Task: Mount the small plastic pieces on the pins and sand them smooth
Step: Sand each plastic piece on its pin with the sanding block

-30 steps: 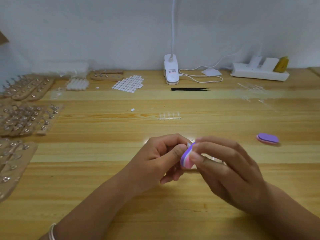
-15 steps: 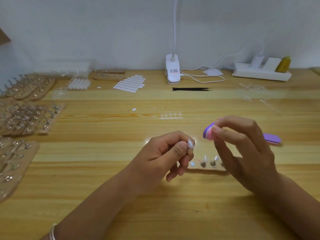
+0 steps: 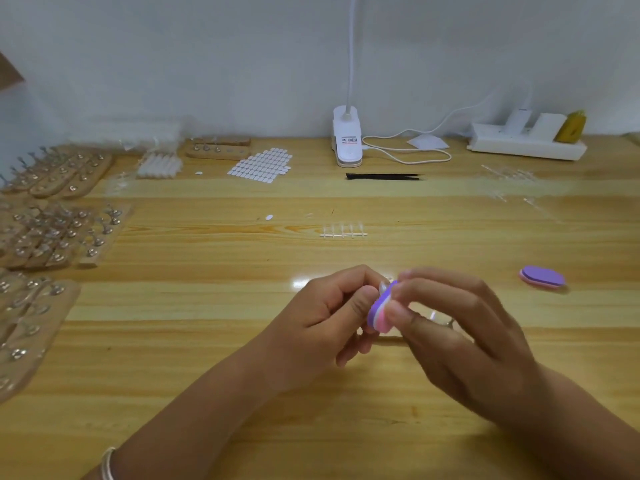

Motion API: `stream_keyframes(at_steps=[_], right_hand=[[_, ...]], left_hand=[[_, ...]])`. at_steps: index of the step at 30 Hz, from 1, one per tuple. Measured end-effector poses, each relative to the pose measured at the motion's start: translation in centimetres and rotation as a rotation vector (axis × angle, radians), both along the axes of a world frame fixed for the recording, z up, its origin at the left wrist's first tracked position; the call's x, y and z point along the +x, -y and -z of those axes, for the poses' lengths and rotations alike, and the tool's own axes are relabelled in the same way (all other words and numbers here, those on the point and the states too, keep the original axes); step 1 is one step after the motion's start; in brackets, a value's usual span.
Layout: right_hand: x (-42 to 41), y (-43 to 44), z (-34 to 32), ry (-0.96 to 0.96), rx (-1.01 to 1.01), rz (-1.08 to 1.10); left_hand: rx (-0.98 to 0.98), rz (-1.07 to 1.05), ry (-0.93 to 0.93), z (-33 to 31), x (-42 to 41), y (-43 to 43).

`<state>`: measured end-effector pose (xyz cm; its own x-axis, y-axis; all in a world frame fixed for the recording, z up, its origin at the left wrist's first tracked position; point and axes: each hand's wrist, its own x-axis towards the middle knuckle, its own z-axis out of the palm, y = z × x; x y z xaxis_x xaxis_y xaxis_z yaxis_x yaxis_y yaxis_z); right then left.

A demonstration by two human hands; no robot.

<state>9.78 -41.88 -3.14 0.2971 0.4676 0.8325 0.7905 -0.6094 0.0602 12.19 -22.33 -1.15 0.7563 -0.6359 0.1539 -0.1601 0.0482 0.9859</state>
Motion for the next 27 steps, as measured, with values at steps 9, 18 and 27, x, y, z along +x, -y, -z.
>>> stream_keyframes(at_steps=[9,18,27], right_hand=[[-0.2,-0.2,-0.1,-0.051,0.114,0.024],[0.0,0.6,-0.3,-0.134,0.189,0.069],[0.4,1.3,-0.6,-0.144,0.123,0.14]], left_hand=[[-0.009,-0.029,-0.021,0.1,0.1,0.0],[0.007,0.017,-0.091,-0.1,0.0,-0.2],[0.032,0.026,-0.132,-0.2,0.0,-0.3]])
